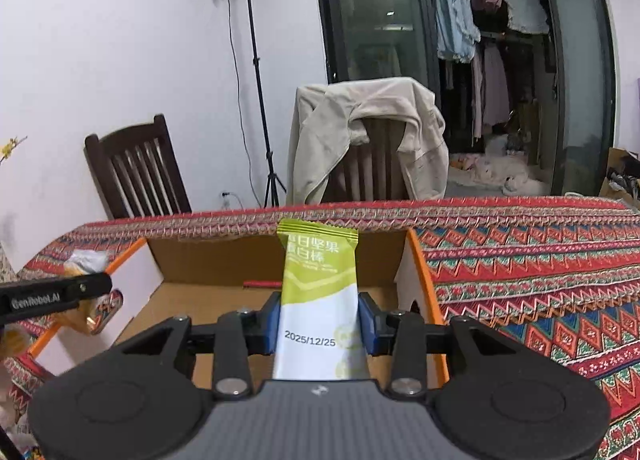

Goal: Organize snacks
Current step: 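Carry both snacks over the orange box and open both tools to drop them, then withdraw both tools from the box back toward the snack pile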

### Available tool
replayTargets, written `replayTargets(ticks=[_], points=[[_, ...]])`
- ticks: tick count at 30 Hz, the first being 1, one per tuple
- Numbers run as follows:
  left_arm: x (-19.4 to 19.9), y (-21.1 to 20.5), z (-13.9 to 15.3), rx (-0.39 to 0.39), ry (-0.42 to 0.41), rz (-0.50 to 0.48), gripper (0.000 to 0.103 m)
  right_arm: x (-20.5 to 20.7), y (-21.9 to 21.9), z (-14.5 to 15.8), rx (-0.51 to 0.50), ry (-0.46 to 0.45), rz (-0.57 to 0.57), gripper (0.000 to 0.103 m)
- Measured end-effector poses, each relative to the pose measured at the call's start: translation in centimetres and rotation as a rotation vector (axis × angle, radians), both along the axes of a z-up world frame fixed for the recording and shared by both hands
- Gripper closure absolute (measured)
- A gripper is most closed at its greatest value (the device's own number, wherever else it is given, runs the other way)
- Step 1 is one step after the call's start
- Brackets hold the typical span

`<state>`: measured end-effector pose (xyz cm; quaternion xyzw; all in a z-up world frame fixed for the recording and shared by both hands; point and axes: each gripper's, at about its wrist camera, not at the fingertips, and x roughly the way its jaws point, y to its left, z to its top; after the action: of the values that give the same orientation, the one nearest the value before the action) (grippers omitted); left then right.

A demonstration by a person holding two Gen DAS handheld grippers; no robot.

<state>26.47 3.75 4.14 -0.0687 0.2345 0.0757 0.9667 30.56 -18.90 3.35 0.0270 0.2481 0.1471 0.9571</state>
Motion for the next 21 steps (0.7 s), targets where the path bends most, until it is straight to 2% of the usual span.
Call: replayTargets(ticks=[1,2,3,4,13,21], points=[[-0.2,0.0,0.1,-0.002,-0.018,0.001,0.006,0.0,0.1,-0.1,-0.002,0.004,0.002,0.051],[-0.6,0.0,0.2,0.001,-0.043,0.004,0.0,0.0,0.1,-0.1,0.001,0.008,0.006,0.039],[-0.8,-0.2,0.3,0.008,-0.065,0.003,0.0,-0.1,0.1,-0.1,0.007,0.014,0.01,0.011],[-1.0,-0.3,0.5,0.016,-0.073,-0.006,0.0,-0.3,0.1,0.0,0.013,0.008,0.017,0.0],[-1.5,-0.7,1.0,0.025,-0.075,-0.022,0.0,-1.1,-0.2,0.6,0.002,-0.006,0.003,0.0],[-2.9,-0.9,2.8,0.018,-0.091,-0.029,0.0,-2.6,-1.0,2.0,0.022,-0.039,-0.001,0.0]])
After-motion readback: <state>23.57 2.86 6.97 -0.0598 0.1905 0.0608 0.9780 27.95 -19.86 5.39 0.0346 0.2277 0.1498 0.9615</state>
